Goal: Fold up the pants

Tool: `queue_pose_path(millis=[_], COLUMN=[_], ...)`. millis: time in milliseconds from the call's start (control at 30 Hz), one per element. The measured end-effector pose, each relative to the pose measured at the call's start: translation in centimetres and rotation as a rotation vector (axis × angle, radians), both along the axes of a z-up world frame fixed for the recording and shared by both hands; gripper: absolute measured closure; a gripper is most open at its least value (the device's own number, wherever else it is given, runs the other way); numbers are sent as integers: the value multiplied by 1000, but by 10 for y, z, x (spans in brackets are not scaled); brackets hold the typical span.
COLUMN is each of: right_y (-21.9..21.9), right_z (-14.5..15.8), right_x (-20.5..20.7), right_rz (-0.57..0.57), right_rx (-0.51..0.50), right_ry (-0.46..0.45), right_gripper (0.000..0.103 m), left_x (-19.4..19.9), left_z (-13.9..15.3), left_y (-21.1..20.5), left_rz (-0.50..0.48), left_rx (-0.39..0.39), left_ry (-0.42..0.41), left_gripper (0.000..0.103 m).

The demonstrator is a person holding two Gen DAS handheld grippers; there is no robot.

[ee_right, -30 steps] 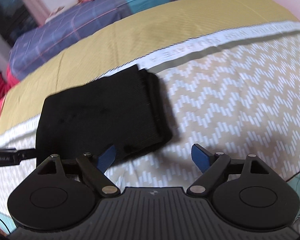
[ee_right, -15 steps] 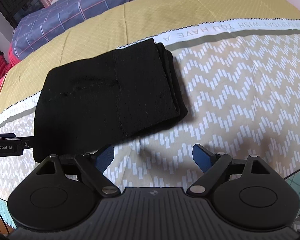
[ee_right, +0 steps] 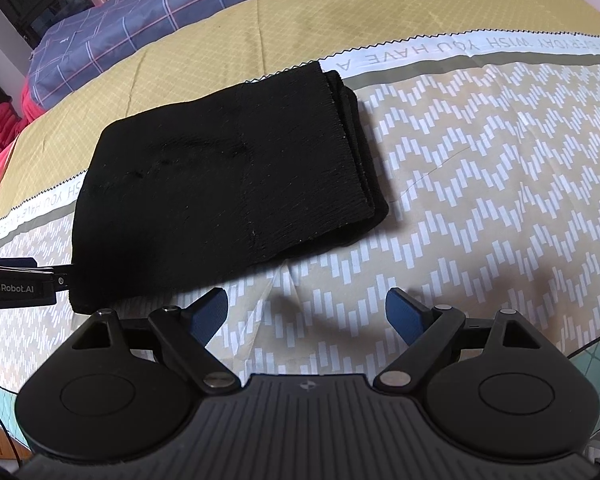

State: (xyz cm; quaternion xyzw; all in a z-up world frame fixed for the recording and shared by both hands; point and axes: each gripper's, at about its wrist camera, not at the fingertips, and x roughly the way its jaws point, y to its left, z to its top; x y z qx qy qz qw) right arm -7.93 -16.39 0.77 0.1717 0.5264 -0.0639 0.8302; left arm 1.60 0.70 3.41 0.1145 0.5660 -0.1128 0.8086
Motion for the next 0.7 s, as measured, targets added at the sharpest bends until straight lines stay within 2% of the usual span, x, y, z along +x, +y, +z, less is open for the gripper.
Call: queue_pose_path(millis=[700], right_y=[2], right_z=[1], right_x=[-5], right_rz=[8], right_rx=[24], right_ry=[3], right_gripper=[12], left_x=[-7], left_z=[4], left_y=[-5], left_rz=[0], left_rx=[6], left_ry=[17], left_gripper=[0])
